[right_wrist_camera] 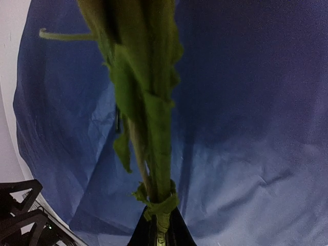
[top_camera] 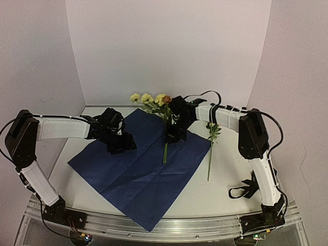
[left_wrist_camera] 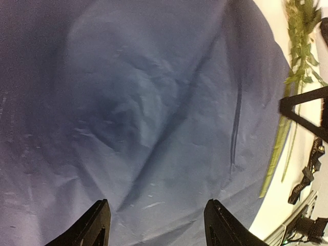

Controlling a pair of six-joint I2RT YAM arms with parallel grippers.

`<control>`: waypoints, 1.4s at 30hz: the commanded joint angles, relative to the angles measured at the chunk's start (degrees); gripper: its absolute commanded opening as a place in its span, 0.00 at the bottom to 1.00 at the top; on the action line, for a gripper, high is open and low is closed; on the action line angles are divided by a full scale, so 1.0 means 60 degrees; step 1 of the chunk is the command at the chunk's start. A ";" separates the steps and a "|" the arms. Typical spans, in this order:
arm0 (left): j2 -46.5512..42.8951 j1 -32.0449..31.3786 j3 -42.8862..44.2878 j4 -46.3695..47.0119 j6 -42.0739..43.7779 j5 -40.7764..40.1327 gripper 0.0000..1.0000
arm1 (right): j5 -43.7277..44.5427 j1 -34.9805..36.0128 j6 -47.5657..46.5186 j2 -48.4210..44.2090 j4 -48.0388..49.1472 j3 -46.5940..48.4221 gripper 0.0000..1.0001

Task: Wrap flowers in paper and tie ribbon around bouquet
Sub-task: Place the fake flower on the flattened wrapping paper, then pick up the fake flower from the corner of the board.

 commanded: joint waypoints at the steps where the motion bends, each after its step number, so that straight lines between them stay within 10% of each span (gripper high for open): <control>1: -0.0229 0.0304 -0.0140 0.0301 0.0139 0.0185 0.65 | -0.0863 0.0145 0.0705 0.0966 0.1205 0.1093 0.00; 12: 0.1355 0.0567 0.0547 0.0255 0.0476 0.0477 0.65 | -0.0709 0.0281 0.0796 0.0680 0.1569 -0.0636 0.00; 19: 0.2724 0.0164 0.1650 -0.0021 0.0399 0.0574 0.64 | -0.0369 0.0283 0.0514 -0.0509 0.1852 -0.2909 0.37; 32: 0.3236 -0.1523 0.1946 0.0133 -0.0405 0.0567 0.63 | 0.1114 0.0502 0.0785 -0.3526 0.2100 -0.7577 0.47; 42: 0.3123 -0.1806 0.2793 -0.0607 -0.0703 -0.0336 0.63 | 0.2119 -0.0182 -0.0458 -0.5277 -0.0834 -0.6808 0.59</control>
